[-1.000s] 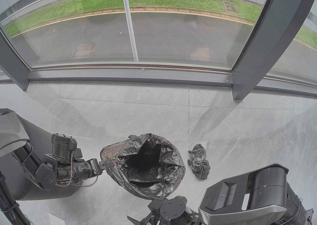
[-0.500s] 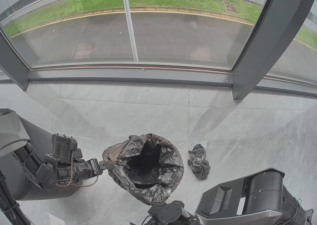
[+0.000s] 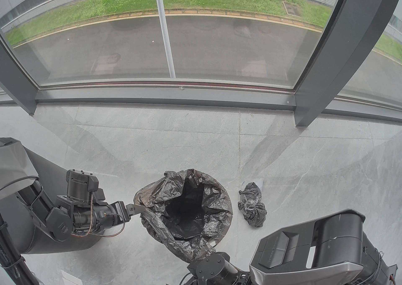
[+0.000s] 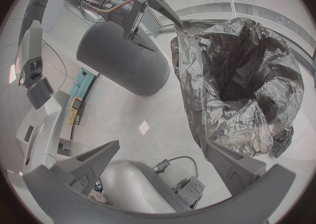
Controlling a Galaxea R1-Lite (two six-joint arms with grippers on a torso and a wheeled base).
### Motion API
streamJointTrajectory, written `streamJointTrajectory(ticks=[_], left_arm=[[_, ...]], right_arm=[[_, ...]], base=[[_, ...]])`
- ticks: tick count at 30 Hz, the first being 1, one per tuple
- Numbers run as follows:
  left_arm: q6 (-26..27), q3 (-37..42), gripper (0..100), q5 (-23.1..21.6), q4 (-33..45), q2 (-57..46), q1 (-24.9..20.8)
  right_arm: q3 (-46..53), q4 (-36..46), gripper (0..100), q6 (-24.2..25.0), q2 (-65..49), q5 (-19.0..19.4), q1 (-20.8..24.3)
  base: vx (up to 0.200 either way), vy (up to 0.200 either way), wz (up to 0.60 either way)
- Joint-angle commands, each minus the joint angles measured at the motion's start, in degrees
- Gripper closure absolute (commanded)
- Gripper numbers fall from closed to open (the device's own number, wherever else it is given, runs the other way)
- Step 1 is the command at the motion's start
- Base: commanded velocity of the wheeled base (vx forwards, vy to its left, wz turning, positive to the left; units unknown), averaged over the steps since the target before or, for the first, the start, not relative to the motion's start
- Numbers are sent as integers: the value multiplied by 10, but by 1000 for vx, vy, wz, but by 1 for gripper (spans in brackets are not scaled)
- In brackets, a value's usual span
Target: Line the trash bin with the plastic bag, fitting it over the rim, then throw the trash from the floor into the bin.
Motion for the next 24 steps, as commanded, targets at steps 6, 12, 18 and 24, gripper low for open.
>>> streamJointTrajectory(ticks=[6, 12, 18, 24], left_arm=[[-2, 1, 0, 0, 0, -1, 0], [-3, 2, 0, 1, 0, -13, -1], [-11, 9, 0, 1, 0, -26, -8], [-8, 9, 0, 5, 0, -31, -9]], right_arm=[[-1, -7, 0, 0, -8, -6, 1], [25, -3, 0, 1, -66, -8, 19], [63, -14, 0, 5, -111, -56, 46], [89, -72, 0, 8, -150, -84, 44]], base=[[0, 0, 0], [0, 0, 0], [0, 0, 0], [0, 0, 0]])
